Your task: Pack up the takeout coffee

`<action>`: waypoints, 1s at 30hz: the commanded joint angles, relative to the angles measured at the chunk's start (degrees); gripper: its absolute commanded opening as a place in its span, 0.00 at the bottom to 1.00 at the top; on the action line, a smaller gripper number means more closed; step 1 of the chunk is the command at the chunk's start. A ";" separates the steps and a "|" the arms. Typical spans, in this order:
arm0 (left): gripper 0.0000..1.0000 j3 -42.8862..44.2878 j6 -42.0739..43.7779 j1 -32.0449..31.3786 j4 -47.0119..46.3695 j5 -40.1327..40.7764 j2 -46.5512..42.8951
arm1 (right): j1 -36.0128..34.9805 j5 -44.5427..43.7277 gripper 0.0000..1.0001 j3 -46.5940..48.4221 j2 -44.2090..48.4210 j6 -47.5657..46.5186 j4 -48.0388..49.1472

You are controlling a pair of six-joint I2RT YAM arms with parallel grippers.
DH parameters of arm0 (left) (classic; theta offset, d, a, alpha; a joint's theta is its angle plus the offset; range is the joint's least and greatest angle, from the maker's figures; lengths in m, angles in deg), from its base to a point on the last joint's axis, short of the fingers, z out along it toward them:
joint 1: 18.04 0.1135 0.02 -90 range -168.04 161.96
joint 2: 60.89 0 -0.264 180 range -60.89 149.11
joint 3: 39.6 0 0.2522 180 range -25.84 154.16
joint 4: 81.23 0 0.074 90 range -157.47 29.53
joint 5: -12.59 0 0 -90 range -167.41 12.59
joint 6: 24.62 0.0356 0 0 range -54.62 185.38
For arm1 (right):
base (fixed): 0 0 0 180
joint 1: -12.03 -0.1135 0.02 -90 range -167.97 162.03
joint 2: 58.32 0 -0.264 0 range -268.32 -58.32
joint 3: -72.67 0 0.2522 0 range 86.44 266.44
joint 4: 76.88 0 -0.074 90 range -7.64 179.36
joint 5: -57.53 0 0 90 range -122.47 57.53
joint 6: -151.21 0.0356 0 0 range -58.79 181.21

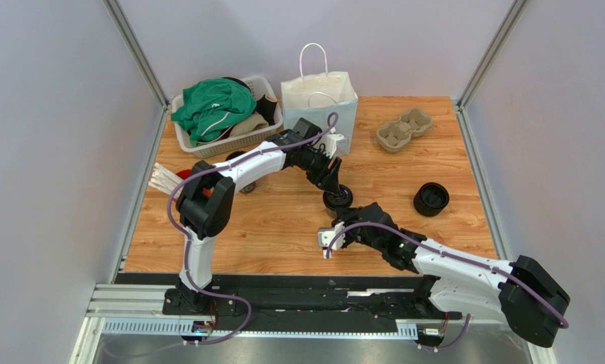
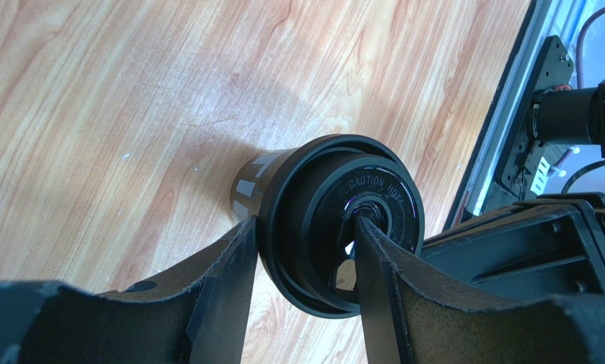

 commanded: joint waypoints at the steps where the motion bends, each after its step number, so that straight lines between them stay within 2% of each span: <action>1: 0.56 -1.77 4.22 -0.76 5.35 8.48 4.74 | -0.92 2.65 0.10 -3.09 -7.40 6.11 -20.21; 4: 0.56 -1.68 4.30 -0.76 5.44 8.75 4.82 | -0.92 2.39 0.02 -1.77 -8.55 7.08 -21.71; 12: 0.56 -1.42 4.30 -0.85 5.70 8.84 5.00 | -1.01 2.39 0.08 -0.62 -9.61 8.31 -23.38; 14: 0.56 -1.42 4.30 -0.85 5.79 8.92 5.00 | -0.92 1.77 0.17 -0.45 -8.91 8.84 -22.86; 17: 0.56 -1.16 4.13 -0.85 5.70 8.75 5.17 | -0.92 2.03 0.22 0.34 -5.75 9.63 -23.38; 20: 0.56 -1.07 4.22 -0.85 5.88 8.92 5.26 | -0.92 2.56 0.36 2.62 -1.27 10.33 -25.66; 25: 0.56 -1.07 4.39 -0.85 5.79 9.10 5.26 | -0.74 4.05 0.44 9.29 3.66 13.14 -30.94; 30: 0.56 -1.15 4.30 -0.76 5.88 9.10 5.44 | 0.66 5.72 0.50 12.21 3.23 16.92 -31.12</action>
